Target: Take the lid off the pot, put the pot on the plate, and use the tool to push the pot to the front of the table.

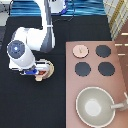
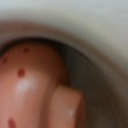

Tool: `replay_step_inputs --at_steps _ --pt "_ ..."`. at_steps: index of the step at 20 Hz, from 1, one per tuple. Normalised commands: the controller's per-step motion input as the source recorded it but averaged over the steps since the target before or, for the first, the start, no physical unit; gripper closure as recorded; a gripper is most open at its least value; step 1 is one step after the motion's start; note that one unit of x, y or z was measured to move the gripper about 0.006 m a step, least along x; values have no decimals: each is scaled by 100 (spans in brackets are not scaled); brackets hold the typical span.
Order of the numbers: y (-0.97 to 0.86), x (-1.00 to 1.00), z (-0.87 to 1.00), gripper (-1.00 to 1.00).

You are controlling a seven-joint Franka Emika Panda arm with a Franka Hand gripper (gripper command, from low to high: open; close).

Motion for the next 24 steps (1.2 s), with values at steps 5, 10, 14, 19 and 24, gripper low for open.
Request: replay_step_inputs --at_steps 5,10,14,19,24 --pt "9 -96 -16 100" --pt "0 -77 -11 100" --pt "0 -1 4 -100" --pt "11 -1 62 -100" --pt "4 -43 74 -100"
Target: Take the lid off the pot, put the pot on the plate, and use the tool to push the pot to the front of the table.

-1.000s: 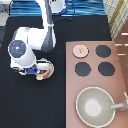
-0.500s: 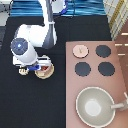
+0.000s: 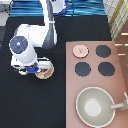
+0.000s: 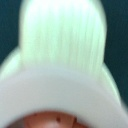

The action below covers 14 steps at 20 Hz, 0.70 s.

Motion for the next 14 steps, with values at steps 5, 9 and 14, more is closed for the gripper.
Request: replay_step_inputs --at_steps 5,9,14 --pt "-15 -72 65 -100" --pt "-37 -56 55 -100" --pt "-55 -47 38 -100"
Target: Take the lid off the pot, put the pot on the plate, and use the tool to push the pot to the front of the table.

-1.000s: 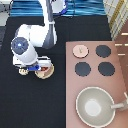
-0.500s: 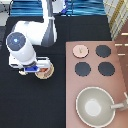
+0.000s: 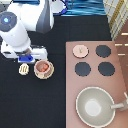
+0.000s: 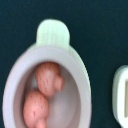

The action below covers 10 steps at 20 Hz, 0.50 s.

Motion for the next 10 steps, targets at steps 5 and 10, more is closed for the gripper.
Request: replay_step_inputs --at_steps 5,10 --pt "-71 -47 6 -100" --pt "-71 -63 -33 -100"
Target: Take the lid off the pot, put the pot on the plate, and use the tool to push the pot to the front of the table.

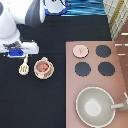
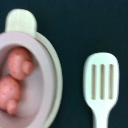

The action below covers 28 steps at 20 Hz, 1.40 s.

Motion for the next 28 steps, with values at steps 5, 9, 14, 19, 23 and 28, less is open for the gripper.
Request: replay_step_inputs --at_steps 5,9,14,19,23,28 --pt "-41 -94 -82 -100" --pt "8 -78 -81 -100" --pt "4 -40 -76 -100" --pt "-1 -29 -74 -100" --pt "-6 -27 -65 -100" --pt "-6 -33 -36 100"
